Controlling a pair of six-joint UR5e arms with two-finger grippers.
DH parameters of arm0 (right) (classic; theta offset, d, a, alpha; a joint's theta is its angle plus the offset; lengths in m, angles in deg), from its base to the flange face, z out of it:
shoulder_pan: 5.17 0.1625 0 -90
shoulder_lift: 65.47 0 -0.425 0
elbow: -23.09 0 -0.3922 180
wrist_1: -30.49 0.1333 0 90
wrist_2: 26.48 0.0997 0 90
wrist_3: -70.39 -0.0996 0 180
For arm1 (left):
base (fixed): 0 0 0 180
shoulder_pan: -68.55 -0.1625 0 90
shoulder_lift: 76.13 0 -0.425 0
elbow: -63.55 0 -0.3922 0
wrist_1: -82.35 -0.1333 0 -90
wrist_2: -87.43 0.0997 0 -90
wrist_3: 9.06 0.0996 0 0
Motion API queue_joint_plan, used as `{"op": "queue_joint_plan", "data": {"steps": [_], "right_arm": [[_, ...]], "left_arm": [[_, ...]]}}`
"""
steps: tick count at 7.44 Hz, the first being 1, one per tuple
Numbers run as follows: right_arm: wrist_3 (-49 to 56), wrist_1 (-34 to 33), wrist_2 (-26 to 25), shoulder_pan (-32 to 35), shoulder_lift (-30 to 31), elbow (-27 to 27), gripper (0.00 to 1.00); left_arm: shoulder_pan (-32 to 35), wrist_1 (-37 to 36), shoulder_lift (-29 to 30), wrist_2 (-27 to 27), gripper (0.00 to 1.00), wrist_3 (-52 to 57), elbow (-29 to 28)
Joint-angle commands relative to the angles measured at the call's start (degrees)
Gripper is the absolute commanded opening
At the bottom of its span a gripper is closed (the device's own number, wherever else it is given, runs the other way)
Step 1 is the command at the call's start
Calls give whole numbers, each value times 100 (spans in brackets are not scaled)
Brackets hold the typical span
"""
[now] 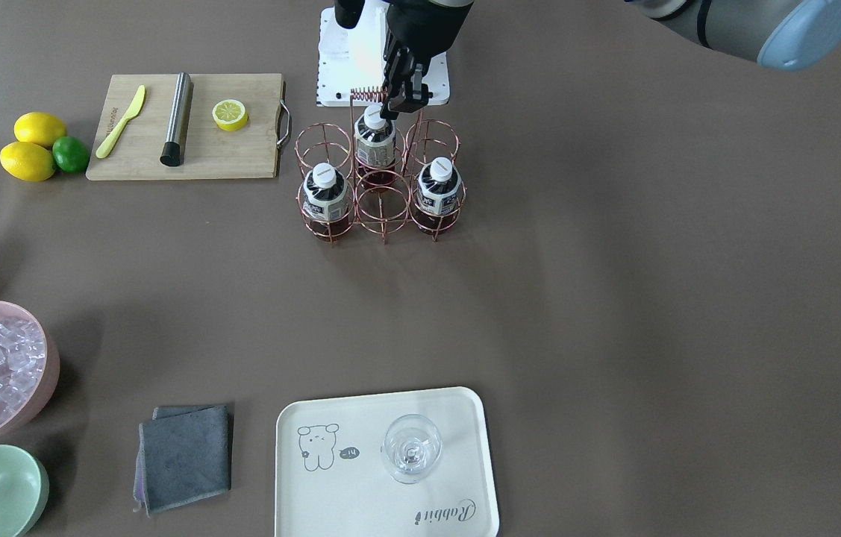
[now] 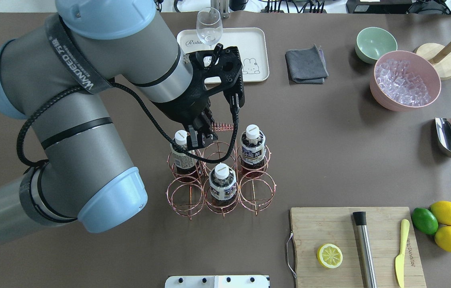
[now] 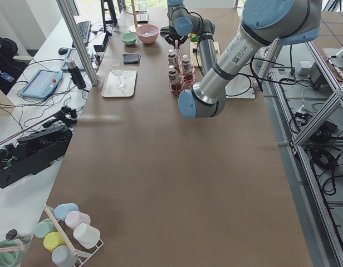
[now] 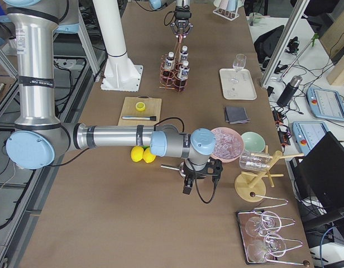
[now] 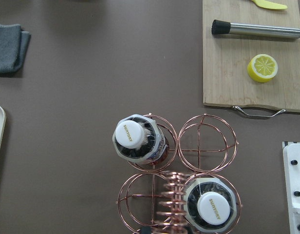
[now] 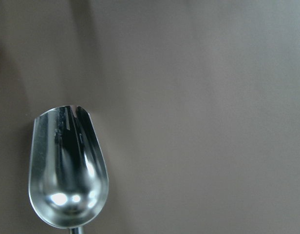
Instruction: Take tea from basket to plate
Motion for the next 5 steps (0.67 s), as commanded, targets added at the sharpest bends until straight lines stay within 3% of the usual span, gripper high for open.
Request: {"op": "queue_joint_plan", "data": {"steps": [1,3,4,5], "right_arm": [[-764,-106,42,-270,-333,-302,100],[-2486,-499,43,-996,-936,-854,100],[-2948,-1094,-45,-1331,-1366,-1110,100],[-3136,-1752,-176,-1743,-1988,-1034,100]], "left_arm": [[3,-9,0,0,0,0,-9],[3,-9,-9,9,0,-9,-9],[3,-9,-9,0,0,-9,-43],[3,-9,-9,0,0,-9,-44]]}}
